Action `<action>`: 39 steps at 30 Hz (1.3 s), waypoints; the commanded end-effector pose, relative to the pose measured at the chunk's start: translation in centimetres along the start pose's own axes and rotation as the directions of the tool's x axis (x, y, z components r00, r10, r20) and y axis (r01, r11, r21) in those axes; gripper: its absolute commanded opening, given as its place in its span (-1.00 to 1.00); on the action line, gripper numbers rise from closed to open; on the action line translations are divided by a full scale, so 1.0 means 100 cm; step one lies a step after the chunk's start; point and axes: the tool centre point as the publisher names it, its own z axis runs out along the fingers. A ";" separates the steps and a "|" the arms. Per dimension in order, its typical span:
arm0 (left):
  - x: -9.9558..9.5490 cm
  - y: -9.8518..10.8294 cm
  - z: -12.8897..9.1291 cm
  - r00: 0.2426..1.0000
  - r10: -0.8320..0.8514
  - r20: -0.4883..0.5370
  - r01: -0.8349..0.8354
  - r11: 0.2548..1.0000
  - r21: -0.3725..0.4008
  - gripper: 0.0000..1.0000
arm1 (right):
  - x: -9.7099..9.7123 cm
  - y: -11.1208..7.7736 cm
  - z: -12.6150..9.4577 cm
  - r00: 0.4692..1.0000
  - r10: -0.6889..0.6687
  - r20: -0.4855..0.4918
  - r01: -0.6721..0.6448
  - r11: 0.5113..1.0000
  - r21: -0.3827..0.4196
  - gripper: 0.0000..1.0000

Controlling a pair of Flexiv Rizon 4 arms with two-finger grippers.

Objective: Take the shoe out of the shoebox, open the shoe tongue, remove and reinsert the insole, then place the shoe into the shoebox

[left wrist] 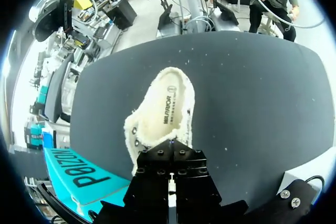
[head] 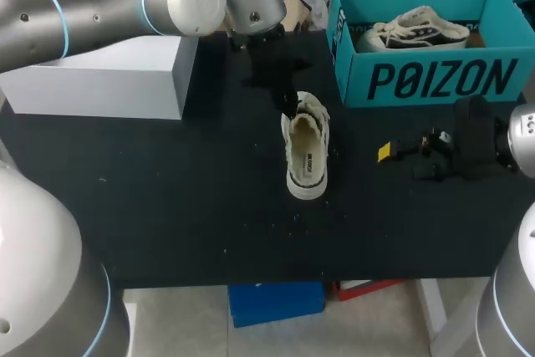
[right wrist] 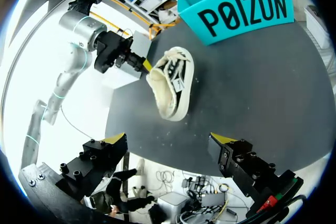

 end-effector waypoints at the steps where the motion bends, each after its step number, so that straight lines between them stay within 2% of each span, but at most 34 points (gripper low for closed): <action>1: -0.006 0.000 0.013 1.000 0.002 -0.006 -0.002 1.000 0.002 -1.00 | 0.001 0.000 0.001 1.000 0.001 0.003 -0.001 1.000 0.001 1.00; 6: -0.014 0.000 0.027 0.999 0.016 -0.028 -0.015 0.999 0.029 -1.00 | 0.001 0.000 0.001 1.000 0.001 0.003 -0.001 1.000 0.001 1.00; 10: -0.017 -0.010 0.030 0.998 0.033 -0.044 -0.031 0.999 0.040 -1.00 | 0.001 0.000 0.001 1.000 0.001 0.003 -0.001 1.000 0.001 1.00; 17: -0.010 -0.036 -0.003 0.993 0.074 -0.091 -0.073 0.997 0.010 -1.00 | 0.001 0.000 0.001 1.000 0.001 0.003 -0.001 1.000 0.001 1.00; 18: -0.008 -0.039 -0.008 0.992 0.081 -0.100 -0.081 0.997 0.000 -0.82 | 0.001 0.000 0.001 1.000 0.001 0.003 -0.001 1.000 0.001 1.00; 20: -0.005 -0.043 -0.018 0.989 0.091 -0.116 -0.094 0.995 -0.015 -0.26 | 0.001 0.000 0.001 1.000 0.001 0.003 -0.001 1.000 0.001 1.00; 22: -0.003 -0.045 -0.028 0.987 0.099 -0.128 -0.104 0.994 -0.031 -0.16 | 0.001 0.000 0.001 1.000 0.001 0.003 -0.001 1.000 0.001 1.00; 28: 0.003 -0.045 -0.043 0.977 0.107 -0.185 -0.121 0.990 -0.066 -0.05 | 0.001 0.000 0.001 1.000 0.001 0.003 -0.001 1.000 0.001 1.00; 39: 0.010 -0.027 -0.013 0.975 0.076 -0.209 -0.094 0.993 -0.077 0.00 | 0.001 0.000 0.001 1.000 0.001 0.003 -0.001 1.000 0.001 1.00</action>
